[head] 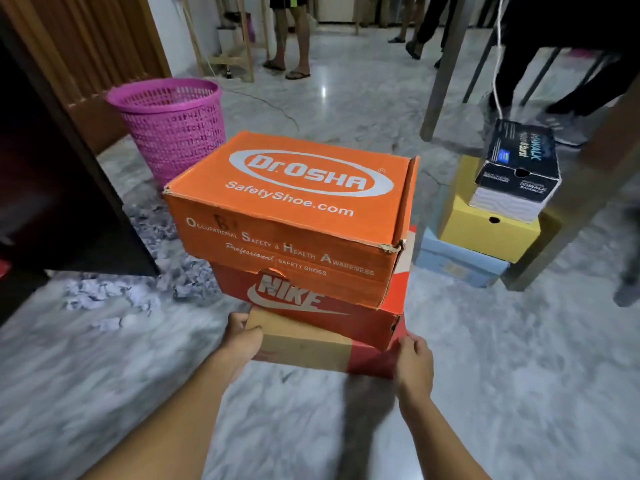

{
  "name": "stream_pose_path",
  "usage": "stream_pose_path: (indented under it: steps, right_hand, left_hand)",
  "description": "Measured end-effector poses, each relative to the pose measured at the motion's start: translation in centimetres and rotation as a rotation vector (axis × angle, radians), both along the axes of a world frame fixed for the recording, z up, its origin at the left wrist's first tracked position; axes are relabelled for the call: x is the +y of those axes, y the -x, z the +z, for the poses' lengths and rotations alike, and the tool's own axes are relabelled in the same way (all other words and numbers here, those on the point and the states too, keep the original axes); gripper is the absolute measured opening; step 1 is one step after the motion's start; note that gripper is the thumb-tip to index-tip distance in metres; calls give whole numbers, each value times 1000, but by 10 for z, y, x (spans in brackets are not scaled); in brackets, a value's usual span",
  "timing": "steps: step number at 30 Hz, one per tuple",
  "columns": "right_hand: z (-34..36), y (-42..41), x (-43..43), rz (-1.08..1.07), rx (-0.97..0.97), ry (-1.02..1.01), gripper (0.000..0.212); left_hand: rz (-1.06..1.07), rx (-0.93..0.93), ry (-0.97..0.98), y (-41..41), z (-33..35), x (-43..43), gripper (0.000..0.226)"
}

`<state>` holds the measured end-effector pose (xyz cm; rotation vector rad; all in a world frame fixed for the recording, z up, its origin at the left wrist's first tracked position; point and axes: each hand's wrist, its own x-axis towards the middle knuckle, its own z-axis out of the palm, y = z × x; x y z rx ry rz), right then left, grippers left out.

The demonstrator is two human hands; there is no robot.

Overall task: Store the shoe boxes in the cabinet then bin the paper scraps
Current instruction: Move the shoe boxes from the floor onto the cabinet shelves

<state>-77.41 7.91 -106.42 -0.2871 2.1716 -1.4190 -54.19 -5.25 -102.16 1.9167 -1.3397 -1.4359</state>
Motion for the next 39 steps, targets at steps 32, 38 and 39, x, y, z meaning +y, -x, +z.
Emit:
stream_pose_path:
  steps: [32, 38, 39]
  right_hand:
    - [204, -23, -35, 578, -286, 573, 84]
    - [260, -56, -56, 717, -234, 714, 60]
    - [269, -66, -62, 758, -227, 738, 53]
  left_hand:
    - [306, 419, 250, -98, 178, -3, 46]
    - [452, 374, 397, -153, 230, 30, 41]
    - [476, 369, 424, -167, 240, 38, 40]
